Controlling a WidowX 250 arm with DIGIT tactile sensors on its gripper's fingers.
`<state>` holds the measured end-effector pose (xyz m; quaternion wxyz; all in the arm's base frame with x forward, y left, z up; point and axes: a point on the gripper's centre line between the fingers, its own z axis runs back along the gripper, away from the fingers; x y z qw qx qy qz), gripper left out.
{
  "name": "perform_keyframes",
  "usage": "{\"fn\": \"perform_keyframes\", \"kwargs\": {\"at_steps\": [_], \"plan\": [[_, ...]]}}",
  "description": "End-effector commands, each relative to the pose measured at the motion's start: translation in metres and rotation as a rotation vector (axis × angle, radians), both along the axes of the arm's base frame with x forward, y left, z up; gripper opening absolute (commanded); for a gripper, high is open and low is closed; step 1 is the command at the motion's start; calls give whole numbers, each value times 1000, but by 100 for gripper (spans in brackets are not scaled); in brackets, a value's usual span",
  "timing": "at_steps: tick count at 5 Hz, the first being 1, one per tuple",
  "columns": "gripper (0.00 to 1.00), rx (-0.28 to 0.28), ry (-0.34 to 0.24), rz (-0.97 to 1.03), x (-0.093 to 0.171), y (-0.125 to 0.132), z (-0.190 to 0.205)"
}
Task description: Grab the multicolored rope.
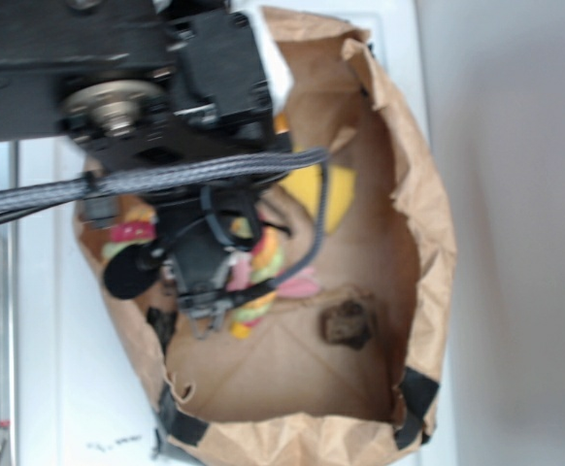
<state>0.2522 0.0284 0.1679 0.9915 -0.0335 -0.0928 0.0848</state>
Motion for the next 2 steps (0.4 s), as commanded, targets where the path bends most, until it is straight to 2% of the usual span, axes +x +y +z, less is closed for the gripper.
{"fn": "perform_keyframes", "kwargs": {"at_steps": [1,2], "plan": [[0,19,-31,-94,29,-21,15],[0,23,-38,-100,31,-27,17]]}}
